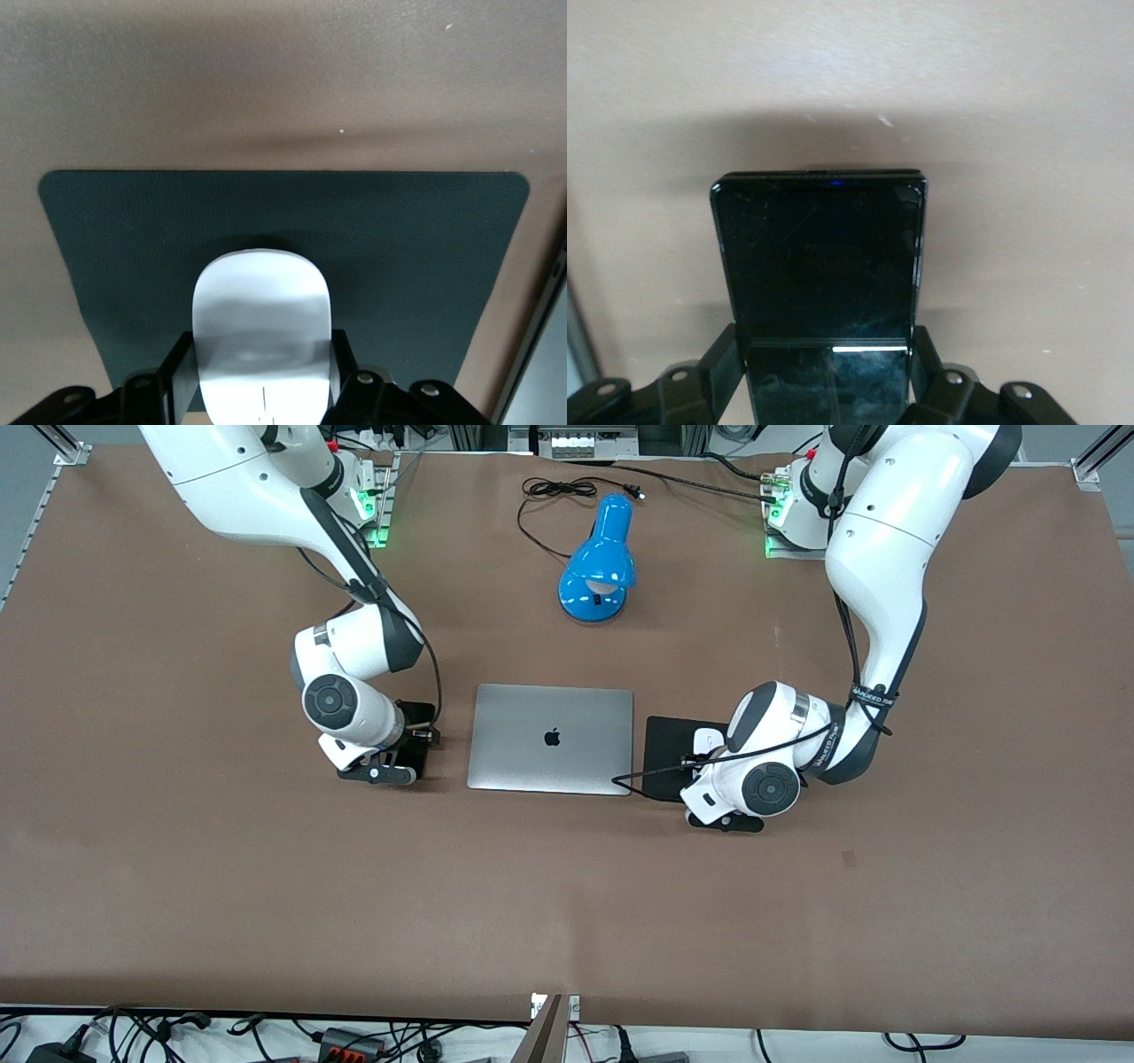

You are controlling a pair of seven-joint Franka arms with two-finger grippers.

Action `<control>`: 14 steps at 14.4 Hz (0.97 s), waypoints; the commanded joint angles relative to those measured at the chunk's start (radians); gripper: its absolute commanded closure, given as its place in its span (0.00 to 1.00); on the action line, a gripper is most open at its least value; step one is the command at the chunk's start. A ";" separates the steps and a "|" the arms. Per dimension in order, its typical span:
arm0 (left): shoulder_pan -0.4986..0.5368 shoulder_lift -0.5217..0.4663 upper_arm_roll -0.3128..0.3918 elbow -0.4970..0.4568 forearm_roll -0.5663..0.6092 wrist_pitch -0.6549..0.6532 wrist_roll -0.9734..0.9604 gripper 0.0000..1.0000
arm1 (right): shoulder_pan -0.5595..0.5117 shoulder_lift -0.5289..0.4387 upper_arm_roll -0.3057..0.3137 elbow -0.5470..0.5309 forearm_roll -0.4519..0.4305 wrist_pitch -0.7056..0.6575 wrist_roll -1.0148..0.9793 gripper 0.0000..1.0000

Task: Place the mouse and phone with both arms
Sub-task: 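Carry the phone beside the laptop while the left gripper carries the mouse, then set the mouse on the black pad and open the left gripper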

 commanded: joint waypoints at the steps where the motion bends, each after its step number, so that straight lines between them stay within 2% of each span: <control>1: 0.000 0.006 0.001 -0.013 -0.011 0.014 -0.038 0.18 | 0.044 0.036 -0.006 0.060 0.012 -0.001 0.072 0.70; 2: 0.002 0.003 0.001 -0.013 -0.011 0.008 -0.059 0.04 | 0.044 0.036 -0.006 0.060 0.012 -0.001 0.072 0.70; 3: 0.002 -0.002 0.000 -0.010 -0.011 0.000 -0.066 0.00 | 0.044 0.036 -0.006 0.060 0.012 -0.001 0.072 0.70; 5: 0.023 -0.035 0.001 0.001 -0.011 -0.032 -0.066 0.00 | 0.044 0.045 -0.003 0.063 0.012 0.000 0.072 0.70; 9: 0.121 -0.176 0.000 0.022 -0.009 -0.213 -0.056 0.00 | 0.050 0.057 0.006 0.063 0.013 0.002 0.072 0.70; 12: 0.134 -0.288 0.017 0.021 0.004 -0.276 -0.053 0.00 | 0.053 0.071 0.006 0.063 0.013 0.018 0.072 0.70; 13: 0.158 -0.349 0.015 0.019 0.004 -0.281 -0.049 0.00 | 0.053 0.076 0.006 0.067 0.015 0.021 0.073 0.65; 14: 0.201 -0.421 0.006 0.016 -0.002 -0.304 -0.046 0.00 | 0.053 0.079 0.006 0.069 0.015 0.023 0.073 0.33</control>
